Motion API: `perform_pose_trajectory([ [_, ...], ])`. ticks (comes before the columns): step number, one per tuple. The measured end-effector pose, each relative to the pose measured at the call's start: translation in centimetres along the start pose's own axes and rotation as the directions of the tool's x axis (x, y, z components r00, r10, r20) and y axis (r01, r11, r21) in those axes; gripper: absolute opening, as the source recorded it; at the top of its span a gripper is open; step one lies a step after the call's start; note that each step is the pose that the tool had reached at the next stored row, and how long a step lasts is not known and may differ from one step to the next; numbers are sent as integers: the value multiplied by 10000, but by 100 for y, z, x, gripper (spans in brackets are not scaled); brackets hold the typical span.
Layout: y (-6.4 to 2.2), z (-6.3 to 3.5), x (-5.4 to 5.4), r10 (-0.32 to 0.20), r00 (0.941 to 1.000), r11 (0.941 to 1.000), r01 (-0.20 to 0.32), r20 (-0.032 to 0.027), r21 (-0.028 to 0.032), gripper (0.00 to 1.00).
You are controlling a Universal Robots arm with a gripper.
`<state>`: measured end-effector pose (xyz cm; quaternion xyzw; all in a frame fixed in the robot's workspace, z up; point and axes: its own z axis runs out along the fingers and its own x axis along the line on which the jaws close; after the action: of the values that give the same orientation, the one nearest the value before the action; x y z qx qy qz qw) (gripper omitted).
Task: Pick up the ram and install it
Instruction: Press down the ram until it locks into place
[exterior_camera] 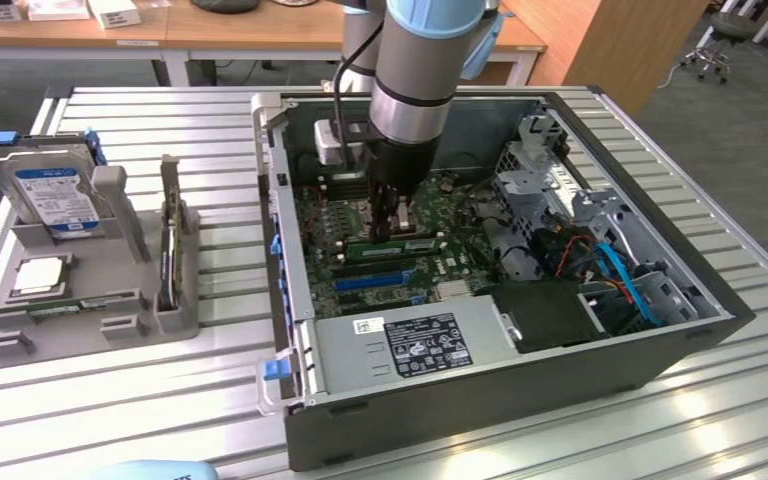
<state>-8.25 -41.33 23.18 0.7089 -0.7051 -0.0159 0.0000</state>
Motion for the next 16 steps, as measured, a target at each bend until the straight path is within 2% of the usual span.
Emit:
perform_pose_trajectory([
  [16, -1, 31, 1, 0, 10000, 10000, 0, 0, 0, 10],
])
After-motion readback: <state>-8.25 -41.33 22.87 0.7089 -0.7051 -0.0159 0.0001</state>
